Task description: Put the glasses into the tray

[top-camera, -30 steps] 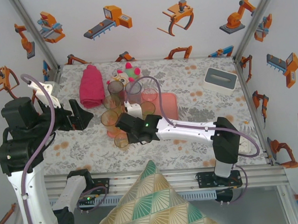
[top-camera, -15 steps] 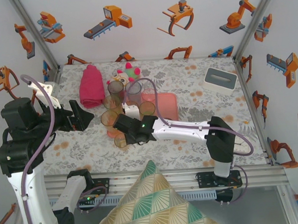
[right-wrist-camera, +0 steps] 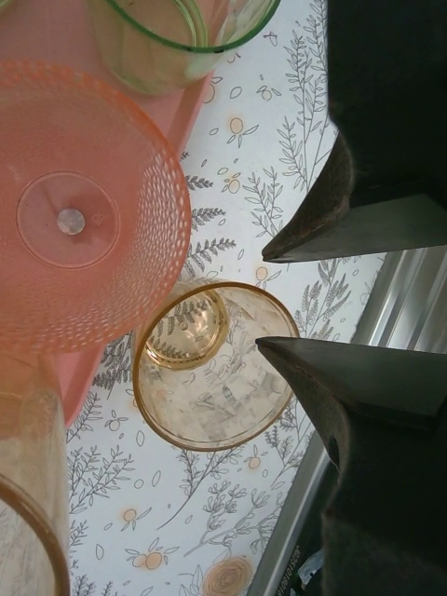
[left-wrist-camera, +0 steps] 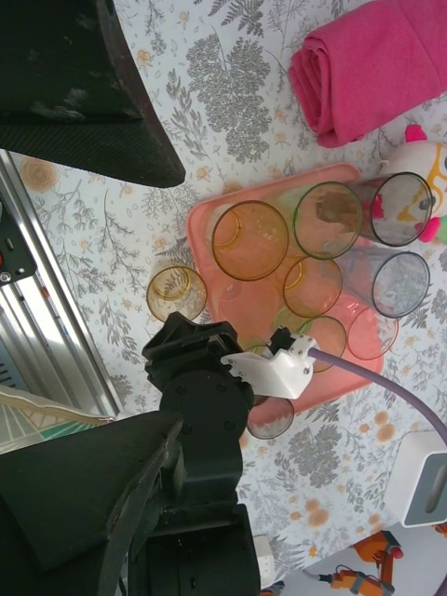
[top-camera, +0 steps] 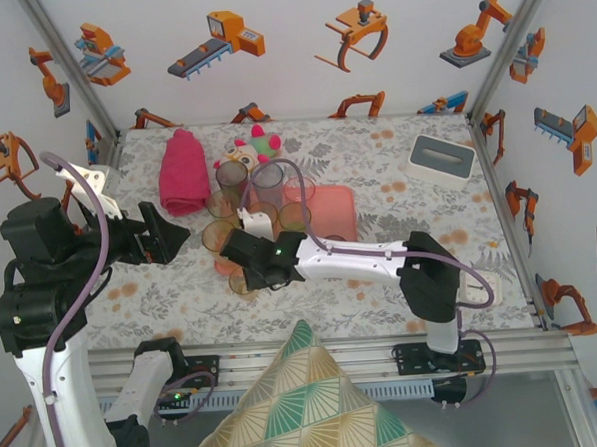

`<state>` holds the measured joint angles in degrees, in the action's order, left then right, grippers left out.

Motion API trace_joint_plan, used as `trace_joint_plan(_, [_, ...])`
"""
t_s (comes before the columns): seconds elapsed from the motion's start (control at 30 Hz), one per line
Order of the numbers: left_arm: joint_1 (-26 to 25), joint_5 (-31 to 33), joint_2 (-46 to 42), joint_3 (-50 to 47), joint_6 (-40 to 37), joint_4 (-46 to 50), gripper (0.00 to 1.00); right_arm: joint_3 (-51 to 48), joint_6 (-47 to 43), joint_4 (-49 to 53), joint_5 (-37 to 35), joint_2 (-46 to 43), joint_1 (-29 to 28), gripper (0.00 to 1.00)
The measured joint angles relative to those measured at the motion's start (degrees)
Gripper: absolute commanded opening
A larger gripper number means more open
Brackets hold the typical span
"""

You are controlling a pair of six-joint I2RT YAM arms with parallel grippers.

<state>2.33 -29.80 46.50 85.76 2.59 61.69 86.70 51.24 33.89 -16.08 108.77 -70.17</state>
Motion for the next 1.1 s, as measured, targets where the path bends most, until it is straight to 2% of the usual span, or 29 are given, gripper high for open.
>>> trace_joint_plan(0.53, [0.0,-0.26,-0.26,0.0,0.0,0.0,0.97,0.2,-0.02,0.44,-0.55,2.32,-0.11,0.36])
trace_joint_plan(1.1, [0.0,-0.24,-0.26,0.0,0.0,0.0,0.97,0.44,-0.24,1.36,-1.16,3.43,-0.11,0.23])
